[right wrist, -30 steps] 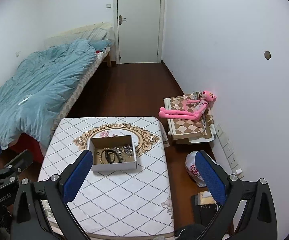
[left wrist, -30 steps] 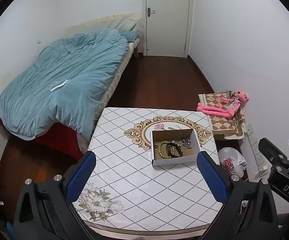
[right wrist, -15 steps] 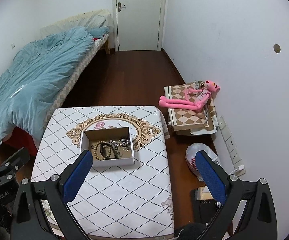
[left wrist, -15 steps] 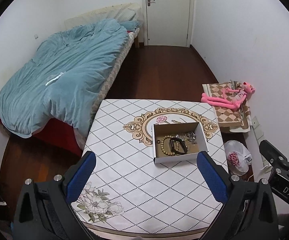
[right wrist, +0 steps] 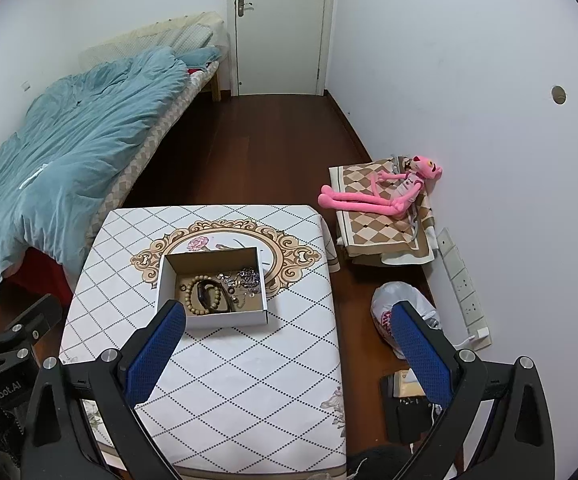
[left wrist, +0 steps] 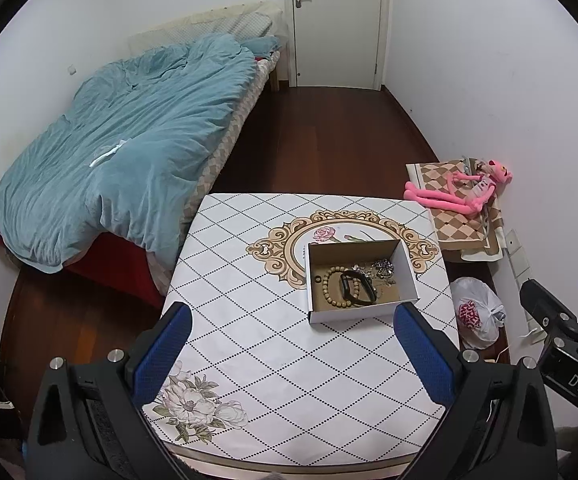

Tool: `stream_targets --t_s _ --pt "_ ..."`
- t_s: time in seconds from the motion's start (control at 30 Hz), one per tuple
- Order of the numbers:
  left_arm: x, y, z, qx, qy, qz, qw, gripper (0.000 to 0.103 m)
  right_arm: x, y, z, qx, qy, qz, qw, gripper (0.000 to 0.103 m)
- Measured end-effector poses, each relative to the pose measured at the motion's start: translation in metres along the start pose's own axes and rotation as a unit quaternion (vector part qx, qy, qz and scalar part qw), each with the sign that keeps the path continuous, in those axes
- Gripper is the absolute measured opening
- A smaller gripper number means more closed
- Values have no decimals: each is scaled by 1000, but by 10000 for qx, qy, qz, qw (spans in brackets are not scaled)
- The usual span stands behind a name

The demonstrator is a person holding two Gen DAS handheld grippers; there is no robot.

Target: Organize jewelry

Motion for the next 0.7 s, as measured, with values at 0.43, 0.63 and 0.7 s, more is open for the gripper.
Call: stream_targets --t_s 0.43,0.63,0.7 --pt "-2 2 -5 -35 -12 -35 10000 103 -1 2 -5 -79 -52 53 9999 103" --pt "-3 4 -8 -46 -8 -23 10000 103 -2 1 -5 -78 -51 50 9999 103" --pt "-2 4 -8 -48 -7 -39 10000 103 -1 1 -6 -74 -51 49 9999 103"
Point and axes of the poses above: each gripper's, at about its wrist camera, not at the fingertips, and y roughly the way its jaws point, x to its right, z to its top, the point moved 9 cm from there along y, roughly the way its jaws point, and after that the axes turned 13 degrees about y, right-handed, at the moved point
